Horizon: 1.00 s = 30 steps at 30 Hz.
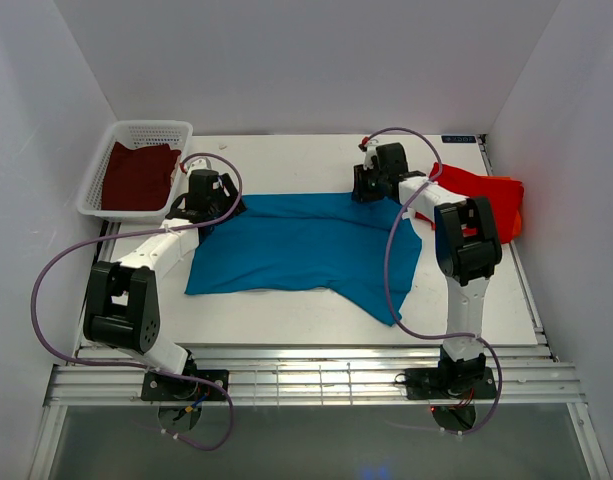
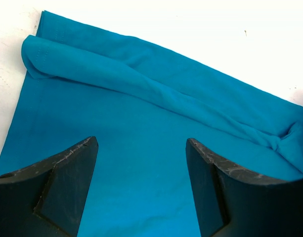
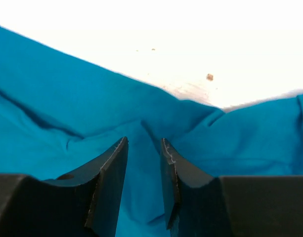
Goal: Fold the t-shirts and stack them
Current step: Fold the tshirt
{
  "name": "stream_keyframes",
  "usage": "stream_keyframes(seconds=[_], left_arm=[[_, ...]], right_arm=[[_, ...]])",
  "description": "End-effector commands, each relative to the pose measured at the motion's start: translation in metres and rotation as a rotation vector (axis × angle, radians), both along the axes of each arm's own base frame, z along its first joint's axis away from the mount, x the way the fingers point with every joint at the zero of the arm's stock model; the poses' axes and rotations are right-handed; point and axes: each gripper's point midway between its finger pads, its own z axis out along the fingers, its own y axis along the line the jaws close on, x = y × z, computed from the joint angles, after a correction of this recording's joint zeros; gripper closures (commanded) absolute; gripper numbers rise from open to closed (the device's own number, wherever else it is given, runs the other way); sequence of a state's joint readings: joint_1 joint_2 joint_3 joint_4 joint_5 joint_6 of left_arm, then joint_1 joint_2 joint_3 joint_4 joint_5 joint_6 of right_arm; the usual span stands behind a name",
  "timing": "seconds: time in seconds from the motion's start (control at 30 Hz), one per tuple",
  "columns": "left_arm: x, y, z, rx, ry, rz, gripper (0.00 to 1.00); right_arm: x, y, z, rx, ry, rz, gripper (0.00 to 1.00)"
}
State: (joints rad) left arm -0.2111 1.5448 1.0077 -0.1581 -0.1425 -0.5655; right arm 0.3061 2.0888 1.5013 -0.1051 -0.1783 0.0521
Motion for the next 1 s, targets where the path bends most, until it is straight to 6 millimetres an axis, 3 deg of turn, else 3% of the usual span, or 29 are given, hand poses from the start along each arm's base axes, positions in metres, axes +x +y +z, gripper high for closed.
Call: stream_keyframes(seconds=[0.0, 0.43, 0.67, 0.9, 0.97], left_arm=[[0.006, 0.005, 0.027, 0.004, -0.063, 0.018, 0.18], [0.006, 0.004, 0.019, -0.003, -0.047, 0.018, 0.18], [0.005, 0.004, 0.017, 0.0, -0.043, 0.018, 0.18], [0.005, 0.005, 0.017, 0.003, -0.043, 0.019, 0.18], [0.004, 0.004, 0.016, 0.0, -0.041, 0.018, 0.18]], right_arm=[[0.014, 0.002, 0.012, 0.013, -0.024, 0.009, 0.61], [-0.016, -0.001, -0.016, 0.011, 0.059, 0.037, 0.6], [-0.019, -0.002, -0.026, 0.002, 0.077, 0.04, 0.61], [-0.011, -0.001, -0.011, 0.005, 0.039, 0.034, 0.81], [-0.01, -0.002, -0.008, 0.003, 0.032, 0.032, 0.82]])
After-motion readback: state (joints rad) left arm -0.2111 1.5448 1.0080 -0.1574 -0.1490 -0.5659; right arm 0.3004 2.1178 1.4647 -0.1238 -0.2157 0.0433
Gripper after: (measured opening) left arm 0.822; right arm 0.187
